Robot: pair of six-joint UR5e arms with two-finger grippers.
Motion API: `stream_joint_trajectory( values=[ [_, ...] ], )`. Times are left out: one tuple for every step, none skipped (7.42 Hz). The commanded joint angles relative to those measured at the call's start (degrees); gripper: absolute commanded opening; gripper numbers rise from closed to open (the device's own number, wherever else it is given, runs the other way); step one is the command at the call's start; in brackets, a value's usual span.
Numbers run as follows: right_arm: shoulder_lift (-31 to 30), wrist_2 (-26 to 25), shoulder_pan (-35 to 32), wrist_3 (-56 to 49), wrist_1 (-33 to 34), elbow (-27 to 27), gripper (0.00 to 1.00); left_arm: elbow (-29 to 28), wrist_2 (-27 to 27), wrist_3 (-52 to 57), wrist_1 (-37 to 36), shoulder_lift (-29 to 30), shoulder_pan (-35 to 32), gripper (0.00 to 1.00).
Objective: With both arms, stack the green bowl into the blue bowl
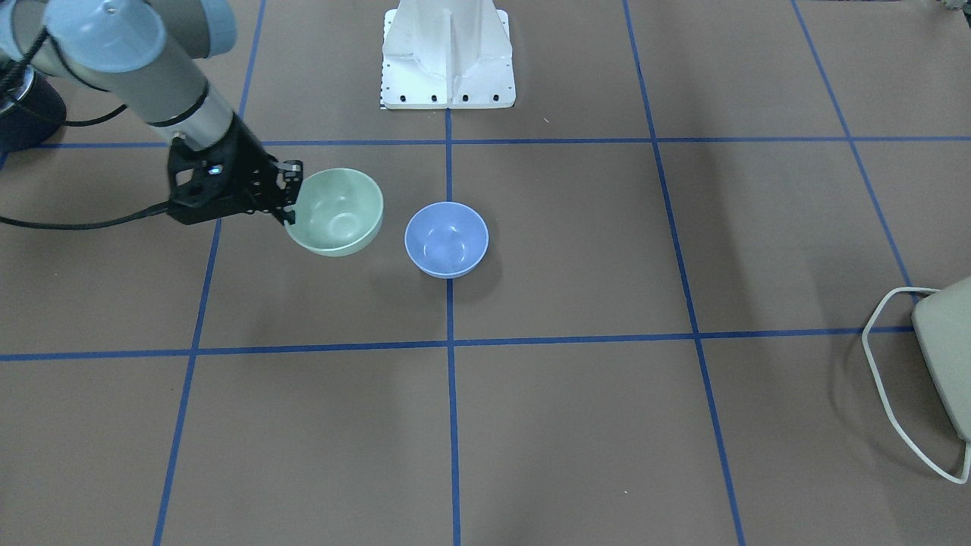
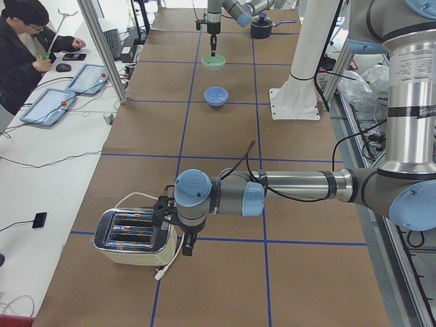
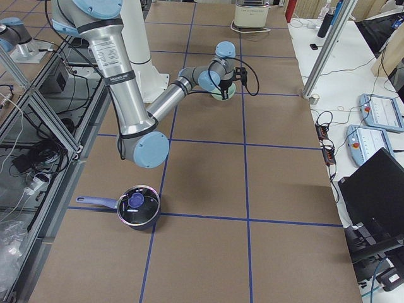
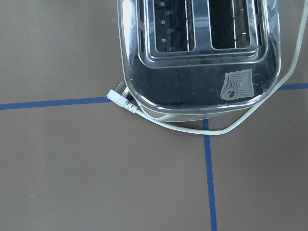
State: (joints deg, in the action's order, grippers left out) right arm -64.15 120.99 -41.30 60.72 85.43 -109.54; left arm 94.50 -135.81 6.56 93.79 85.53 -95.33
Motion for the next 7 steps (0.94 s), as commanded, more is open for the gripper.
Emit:
stream_joint_trajectory(
  values=[
    [7.87, -7.92, 8.14, 8.94, 1.06, 5.70, 0.00, 0.07, -0.07, 0.12, 0.17, -0.10, 0.06, 0.98],
    [11.03, -9.61, 9.47, 10.45, 0.97, 9.22, 0.00, 0.07, -0.07, 0.12, 0.25, -0.10, 0.06, 0.98],
    [11.85, -9.89, 9.66, 10.47, 0.88, 10.39, 0.00, 0.07, -0.07, 0.12, 0.17, -0.10, 0.06, 0.98],
    [11.94, -9.98, 9.75, 10.47, 0.80, 11.09, 0.00, 0.07, -0.07, 0.21, 0.17, -0.10, 0.06, 0.98],
    [11.95, -10.15, 9.75, 10.38, 0.62, 11.88, 0.00, 0.07, -0.07, 0.21, 0.17, -0.19, 0.06, 0.98],
    [11.95, -11.11, 10.01, 10.38, 0.53, 12.94, 0.00, 0.07, -0.07, 0.21, 0.17, -0.19, 0.06, 0.98],
    [11.95, -11.47, 10.19, 10.21, 0.53, 14.08, 0.00, 0.07, -0.07, 0.21, 0.17, -0.19, 0.06, 0.98]
  ],
)
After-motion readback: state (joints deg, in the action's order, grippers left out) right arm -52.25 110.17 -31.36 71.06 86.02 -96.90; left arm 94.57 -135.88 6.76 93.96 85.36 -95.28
